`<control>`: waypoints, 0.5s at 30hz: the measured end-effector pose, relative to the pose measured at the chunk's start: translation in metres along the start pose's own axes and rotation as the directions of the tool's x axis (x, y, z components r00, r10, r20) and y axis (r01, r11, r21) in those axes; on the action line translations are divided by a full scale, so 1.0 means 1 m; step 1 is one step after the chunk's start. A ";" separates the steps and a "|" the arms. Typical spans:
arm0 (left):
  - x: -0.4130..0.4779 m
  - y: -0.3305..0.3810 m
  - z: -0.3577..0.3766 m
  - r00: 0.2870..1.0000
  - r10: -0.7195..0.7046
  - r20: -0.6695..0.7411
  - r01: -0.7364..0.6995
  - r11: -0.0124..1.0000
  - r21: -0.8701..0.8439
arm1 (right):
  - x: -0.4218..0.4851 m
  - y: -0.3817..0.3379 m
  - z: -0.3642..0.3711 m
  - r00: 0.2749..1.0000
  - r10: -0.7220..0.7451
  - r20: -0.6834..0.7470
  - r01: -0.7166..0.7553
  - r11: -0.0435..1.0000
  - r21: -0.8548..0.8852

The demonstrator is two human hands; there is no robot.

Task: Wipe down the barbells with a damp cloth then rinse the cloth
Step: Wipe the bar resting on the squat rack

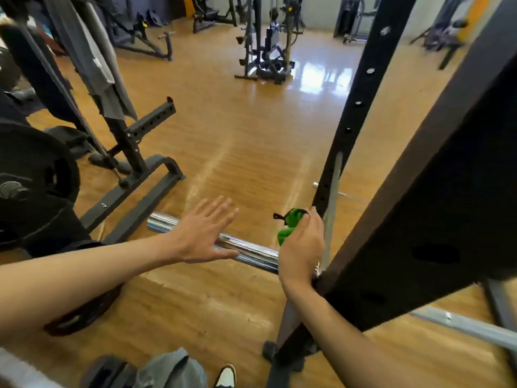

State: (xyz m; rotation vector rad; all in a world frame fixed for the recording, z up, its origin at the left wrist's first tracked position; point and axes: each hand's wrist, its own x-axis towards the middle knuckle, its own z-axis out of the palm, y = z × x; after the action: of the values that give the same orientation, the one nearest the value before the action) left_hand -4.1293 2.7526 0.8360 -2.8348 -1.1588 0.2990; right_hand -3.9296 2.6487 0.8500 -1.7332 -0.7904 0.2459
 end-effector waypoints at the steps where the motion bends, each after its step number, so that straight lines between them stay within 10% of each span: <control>1: 0.002 -0.009 0.003 0.999 0.028 -0.021 -0.027 1.000 0.006 | 0.004 0.002 0.000 0.999 -0.030 -0.028 0.030 1.000 -0.006; 8: 0.006 -0.060 0.018 0.971 0.208 -0.114 -0.208 0.978 0.009 | 0.000 0.035 -0.004 0.986 -0.163 -0.031 0.152 0.963 -0.222; 15: -0.002 -0.104 0.035 0.970 0.237 -0.059 -0.237 0.971 0.001 | -0.022 0.056 0.002 0.944 -0.306 0.123 0.311 0.700 -0.643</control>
State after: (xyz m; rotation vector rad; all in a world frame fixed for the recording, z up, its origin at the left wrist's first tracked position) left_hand -4.2092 2.8255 0.8163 -2.9671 -0.8108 0.2227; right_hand -3.9263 2.6301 0.7930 -2.2047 -1.2646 -0.3054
